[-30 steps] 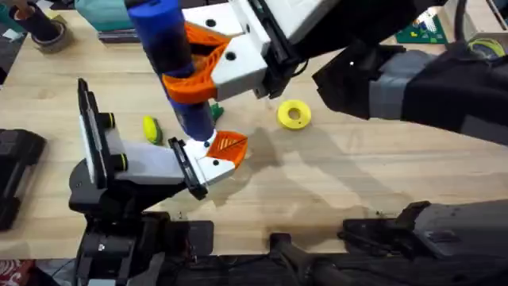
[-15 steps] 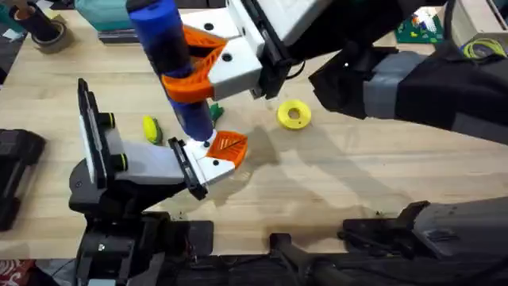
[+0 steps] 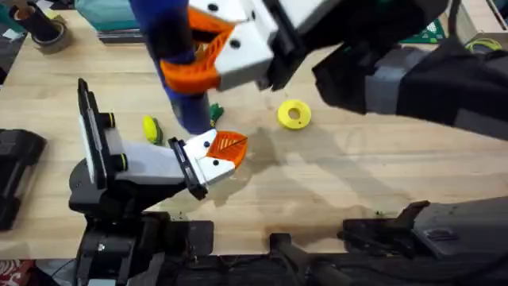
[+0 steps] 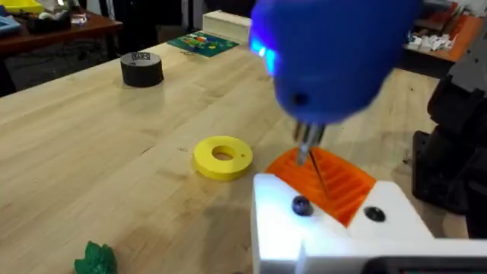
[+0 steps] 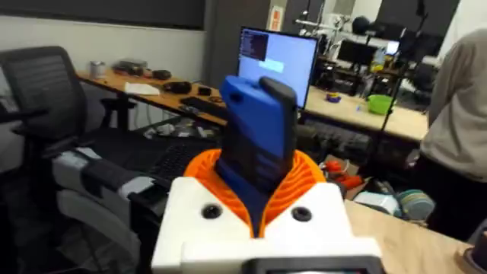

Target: Pick up the gripper from the table and insert it into the empty holder that is missing its gripper. Then pick up a screw, insert it into the mounting hole, and use the screwdriver to tighten it. Finally, clean up the table by picking up the vegetable and placing it into the bucket.

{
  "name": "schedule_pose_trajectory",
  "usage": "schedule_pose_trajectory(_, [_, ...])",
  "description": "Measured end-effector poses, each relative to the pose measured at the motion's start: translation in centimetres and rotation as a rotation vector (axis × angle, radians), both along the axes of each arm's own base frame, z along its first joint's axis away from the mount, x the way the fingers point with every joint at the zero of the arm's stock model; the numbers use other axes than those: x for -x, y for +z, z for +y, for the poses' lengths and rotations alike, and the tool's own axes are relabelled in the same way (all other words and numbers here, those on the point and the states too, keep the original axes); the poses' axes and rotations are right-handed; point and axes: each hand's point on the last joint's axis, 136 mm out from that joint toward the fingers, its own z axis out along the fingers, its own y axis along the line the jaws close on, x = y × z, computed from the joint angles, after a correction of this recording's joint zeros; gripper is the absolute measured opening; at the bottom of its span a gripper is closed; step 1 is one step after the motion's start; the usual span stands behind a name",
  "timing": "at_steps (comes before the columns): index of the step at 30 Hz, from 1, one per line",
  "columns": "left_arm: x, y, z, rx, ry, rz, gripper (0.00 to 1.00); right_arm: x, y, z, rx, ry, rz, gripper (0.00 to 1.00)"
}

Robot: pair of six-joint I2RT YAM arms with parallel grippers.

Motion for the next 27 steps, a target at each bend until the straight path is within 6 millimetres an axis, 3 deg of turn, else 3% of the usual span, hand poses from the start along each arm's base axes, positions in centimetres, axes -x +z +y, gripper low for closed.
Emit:
schedule_pose_trajectory(2, [0.0, 0.0, 0.0, 0.0, 0.0, 0.0, 0.004, -0.3, 1.2, -0.4, 0.011, 0.016, 0.0, 0.024])
schedule_pose_trajectory(8, [0.0, 0.0, 0.0, 0.0, 0.0, 0.0, 0.004, -0.2, 7.5, -1.6, 0.007, 0.056, -0.063, 0.024])
schedule_pose_trajectory(11, [0.0, 0.0, 0.0, 0.0, 0.0, 0.0, 0.004, 0.1, 9.4, -1.7, 0.03, 0.075, -0.052, 0.024])
schedule_pose_trajectory(15, [0.0, 0.0, 0.0, 0.0, 0.0, 0.0, 0.004, 0.4, 10.0, -1.9, 0.04, 0.087, -0.054, 0.023])
schedule_pose_trajectory(27, [0.0, 0.0, 0.0, 0.0, 0.0, 0.0, 0.004, 1.3, 9.2, -1.3, 0.061, 0.126, -0.047, 0.023])
